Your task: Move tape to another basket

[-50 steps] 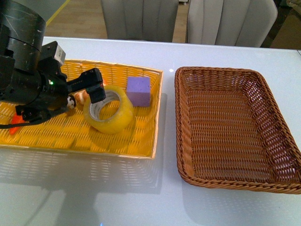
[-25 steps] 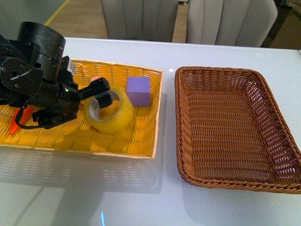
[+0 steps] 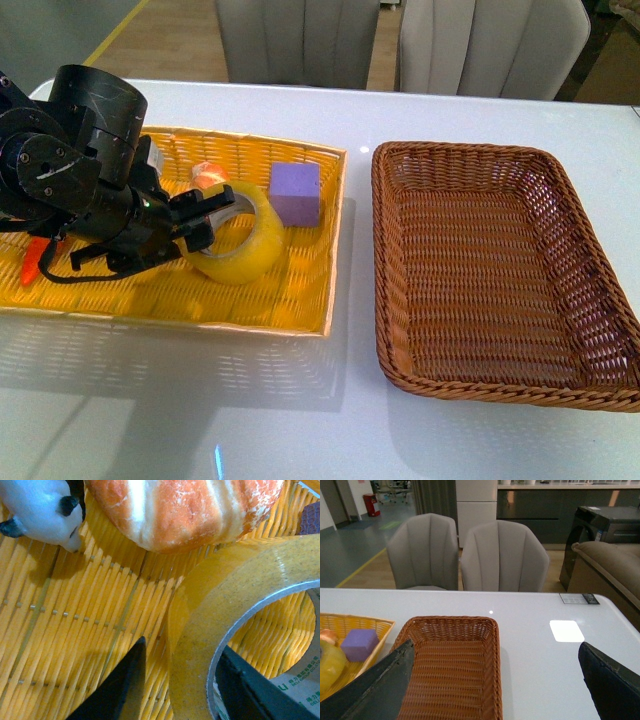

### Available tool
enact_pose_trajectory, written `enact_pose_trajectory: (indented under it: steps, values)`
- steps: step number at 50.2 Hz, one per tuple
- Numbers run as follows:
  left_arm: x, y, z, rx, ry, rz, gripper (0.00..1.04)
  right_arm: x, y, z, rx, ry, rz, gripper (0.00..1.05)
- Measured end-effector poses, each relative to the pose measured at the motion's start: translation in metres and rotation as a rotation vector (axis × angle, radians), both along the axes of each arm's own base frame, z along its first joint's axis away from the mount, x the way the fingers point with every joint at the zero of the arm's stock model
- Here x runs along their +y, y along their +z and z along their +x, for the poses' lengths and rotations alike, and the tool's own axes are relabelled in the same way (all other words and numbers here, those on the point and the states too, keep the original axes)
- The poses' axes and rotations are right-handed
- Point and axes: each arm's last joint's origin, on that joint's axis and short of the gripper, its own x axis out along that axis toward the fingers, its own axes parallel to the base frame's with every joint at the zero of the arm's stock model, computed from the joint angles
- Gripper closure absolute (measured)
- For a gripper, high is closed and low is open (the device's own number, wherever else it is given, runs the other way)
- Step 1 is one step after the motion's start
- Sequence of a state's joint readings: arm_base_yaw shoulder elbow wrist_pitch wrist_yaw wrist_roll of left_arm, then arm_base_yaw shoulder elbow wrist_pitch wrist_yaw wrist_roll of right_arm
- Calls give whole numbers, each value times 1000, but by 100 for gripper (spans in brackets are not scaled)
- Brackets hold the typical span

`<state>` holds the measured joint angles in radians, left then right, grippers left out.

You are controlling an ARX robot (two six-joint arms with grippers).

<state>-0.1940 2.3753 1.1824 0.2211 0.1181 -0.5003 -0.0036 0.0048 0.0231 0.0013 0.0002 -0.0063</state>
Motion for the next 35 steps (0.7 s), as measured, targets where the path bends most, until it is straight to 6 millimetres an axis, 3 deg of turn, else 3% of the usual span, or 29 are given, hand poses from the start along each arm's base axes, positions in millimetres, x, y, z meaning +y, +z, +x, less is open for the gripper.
enact_pose_trajectory:
  steps: [6, 22, 29, 35]
  values:
    - [-2, 1, 1, -3, 5, 1, 89, 0, 0, 0, 0, 0, 0, 9]
    - [2, 15, -14, -33, 35, -7, 90, 0, 0, 0, 0, 0, 0, 9]
    - [2, 45, -21, -103, 28, -22, 90, 0, 0, 0, 0, 0, 0, 9]
    - [-11, 89, -20, -207, -10, -44, 90, 0, 0, 0, 0, 0, 0, 9]
